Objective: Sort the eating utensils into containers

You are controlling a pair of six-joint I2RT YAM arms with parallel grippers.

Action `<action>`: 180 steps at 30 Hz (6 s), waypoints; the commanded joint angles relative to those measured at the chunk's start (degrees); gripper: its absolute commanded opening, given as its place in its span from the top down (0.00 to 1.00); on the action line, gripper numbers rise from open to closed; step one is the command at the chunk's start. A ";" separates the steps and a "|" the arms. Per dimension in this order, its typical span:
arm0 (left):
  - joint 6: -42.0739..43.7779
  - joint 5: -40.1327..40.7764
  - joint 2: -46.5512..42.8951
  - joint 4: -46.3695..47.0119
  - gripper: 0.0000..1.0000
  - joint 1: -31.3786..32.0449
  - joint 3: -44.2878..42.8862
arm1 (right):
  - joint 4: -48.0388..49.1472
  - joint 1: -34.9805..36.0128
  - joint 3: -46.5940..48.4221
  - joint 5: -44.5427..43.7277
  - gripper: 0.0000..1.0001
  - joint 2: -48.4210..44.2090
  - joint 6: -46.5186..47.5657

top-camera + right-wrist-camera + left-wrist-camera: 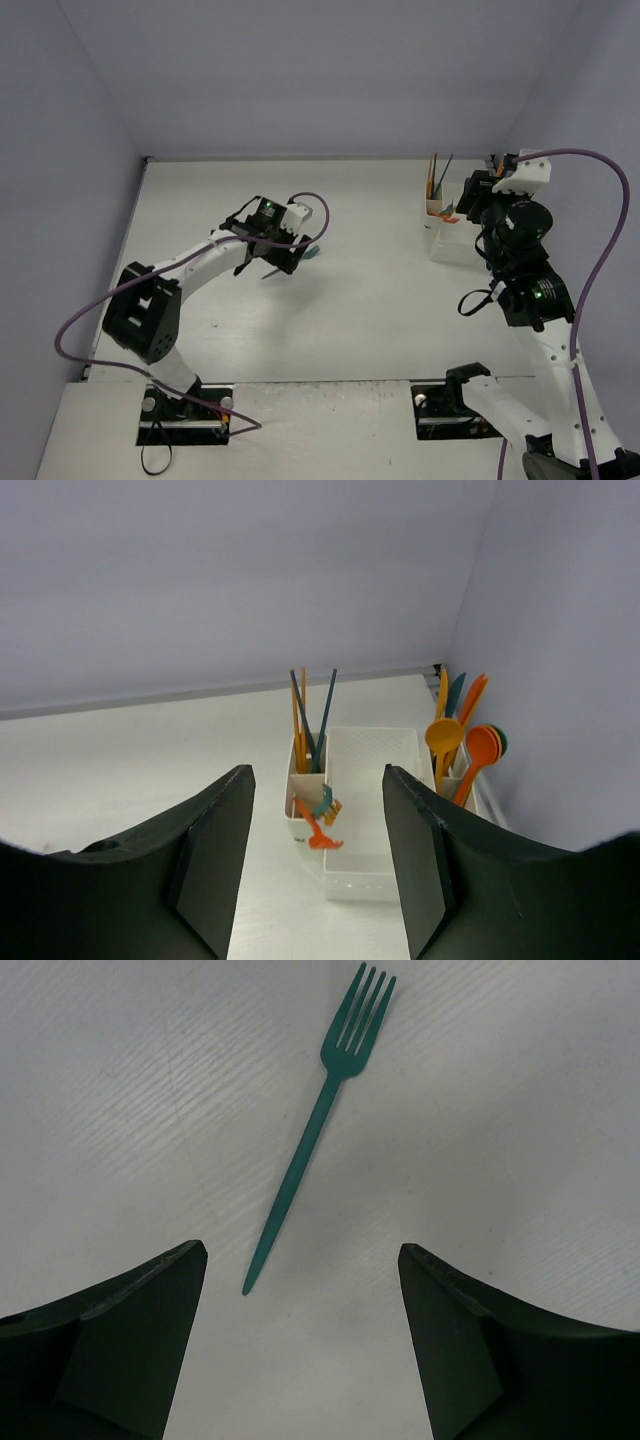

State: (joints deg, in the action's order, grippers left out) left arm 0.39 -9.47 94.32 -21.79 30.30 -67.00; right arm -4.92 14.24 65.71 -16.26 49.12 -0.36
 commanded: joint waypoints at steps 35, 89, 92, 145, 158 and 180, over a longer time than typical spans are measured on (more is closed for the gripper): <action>0.45 -10.66 -2.19 6.72 1.00 4.85 -8.55 | -5.80 0.90 -1.41 34.37 0.46 4.05 -14.48; -14.95 17.04 -19.74 3.04 0.22 7.56 -4.24 | -4.45 14.66 13.88 -17.42 1.00 20.41 8.19; -18.37 19.79 -25.18 1.88 0.16 0.48 0.58 | -0.25 11.95 14.49 -21.26 1.00 21.86 13.48; -6.89 37.84 -52.76 10.96 0.03 -8.16 25.08 | 14.87 0.35 -5.07 -6.95 0.30 5.99 6.20; -7.40 38.28 -52.61 11.42 0.03 -8.07 25.69 | 0.50 0.35 -13.34 -9.13 0.00 -24.93 0.01; -7.34 37.34 -49.59 11.24 0.03 -8.16 25.78 | -11.25 0.35 -13.95 -13.53 0.00 -33.48 -1.21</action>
State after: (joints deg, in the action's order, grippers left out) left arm -7.05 27.92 44.05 -14.22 22.37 -40.05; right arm -18.71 14.66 49.84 -28.36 12.98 -1.72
